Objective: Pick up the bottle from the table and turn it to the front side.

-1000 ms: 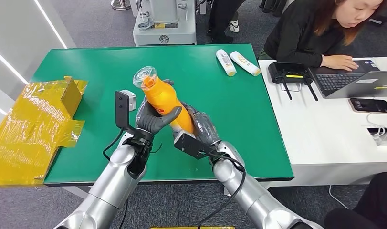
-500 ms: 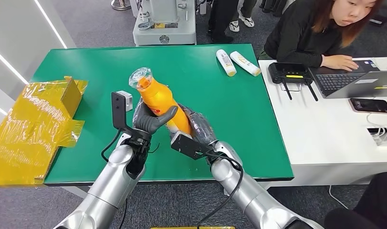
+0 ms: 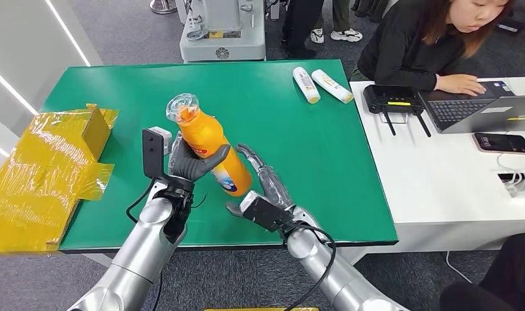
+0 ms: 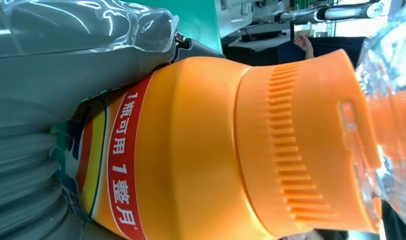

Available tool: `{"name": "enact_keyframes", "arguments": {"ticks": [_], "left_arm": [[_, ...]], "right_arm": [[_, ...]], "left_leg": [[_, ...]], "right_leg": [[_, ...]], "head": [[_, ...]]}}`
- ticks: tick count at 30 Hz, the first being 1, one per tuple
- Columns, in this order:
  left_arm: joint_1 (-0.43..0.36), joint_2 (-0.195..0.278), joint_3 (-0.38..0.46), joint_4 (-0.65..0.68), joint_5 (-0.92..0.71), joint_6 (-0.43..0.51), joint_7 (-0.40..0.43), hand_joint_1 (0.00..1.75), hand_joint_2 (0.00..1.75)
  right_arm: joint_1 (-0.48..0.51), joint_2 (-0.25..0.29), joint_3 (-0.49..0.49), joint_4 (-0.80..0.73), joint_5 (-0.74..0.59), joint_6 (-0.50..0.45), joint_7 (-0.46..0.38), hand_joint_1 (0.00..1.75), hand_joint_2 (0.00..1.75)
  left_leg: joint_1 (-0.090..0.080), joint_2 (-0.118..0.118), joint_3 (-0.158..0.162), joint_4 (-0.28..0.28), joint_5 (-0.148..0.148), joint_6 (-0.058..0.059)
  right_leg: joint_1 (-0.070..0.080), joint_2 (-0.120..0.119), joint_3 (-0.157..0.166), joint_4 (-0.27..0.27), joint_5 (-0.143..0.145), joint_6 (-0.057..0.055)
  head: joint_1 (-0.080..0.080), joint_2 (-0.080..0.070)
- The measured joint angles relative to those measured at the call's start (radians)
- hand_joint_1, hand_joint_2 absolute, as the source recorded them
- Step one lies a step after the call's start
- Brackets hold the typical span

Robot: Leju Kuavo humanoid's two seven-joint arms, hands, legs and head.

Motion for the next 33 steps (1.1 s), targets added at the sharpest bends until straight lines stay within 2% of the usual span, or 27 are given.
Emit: {"name": "enact_keyframes", "arguments": {"ticks": [13, 17, 24, 29, 33], "left_arm": [[-0.001, 0.037, 0.013, -0.029, -0.063, -0.007, -0.007, 1.75, 1.75], [-0.021, 0.049, 0.008, -0.029, -0.246, 0.057, -0.009, 1.75, 1.75], [-0.187, 0.064, -0.052, 0.009, -0.737, 0.279, 0.027, 1.75, 1.75], [-0.351, 0.067, -0.121, 0.118, -1.032, 0.370, 0.111, 1.75, 1.75], [-0.448, 0.090, -0.198, 0.199, -1.223, 0.381, 0.170, 1.75, 1.75]], "right_arm": [[0.213, -0.075, -0.049, -0.392, -0.157, 0.038, -0.035, 0.00, 1.75], [0.264, -0.091, -0.066, -0.507, -0.178, 0.054, -0.037, 0.00, 1.75], [0.291, -0.100, -0.068, -0.603, -0.131, 0.057, -0.038, 0.00, 1.75], [0.299, -0.100, -0.068, -0.629, -0.127, 0.050, -0.043, 0.00, 1.75], [0.318, -0.104, -0.068, -0.668, -0.129, 0.035, -0.055, 0.00, 1.75]], "left_leg": [[0.000, 0.000, 0.000, 0.000, 0.000, 0.000], [0.000, 0.000, 0.000, 0.000, 0.000, 0.000], [0.000, 0.000, 0.000, 0.000, 0.000, 0.000], [0.000, 0.000, 0.000, 0.001, 0.001, -0.001], [0.000, 0.001, 0.000, 0.000, 0.001, -0.001]], "right_leg": [[0.000, 0.000, 0.000, -0.001, 0.000, 0.000], [0.000, 0.000, 0.000, 0.000, 0.000, 0.000], [0.000, 0.000, 0.000, 0.000, 0.000, 0.000], [0.000, 0.000, 0.000, 0.000, 0.001, -0.001], [0.000, 0.001, 0.000, 0.000, 0.001, -0.001]], "head": [[0.000, 0.000], [0.000, 0.000], [0.000, 0.000], [0.000, 0.000], [0.000, 0.000]]}}
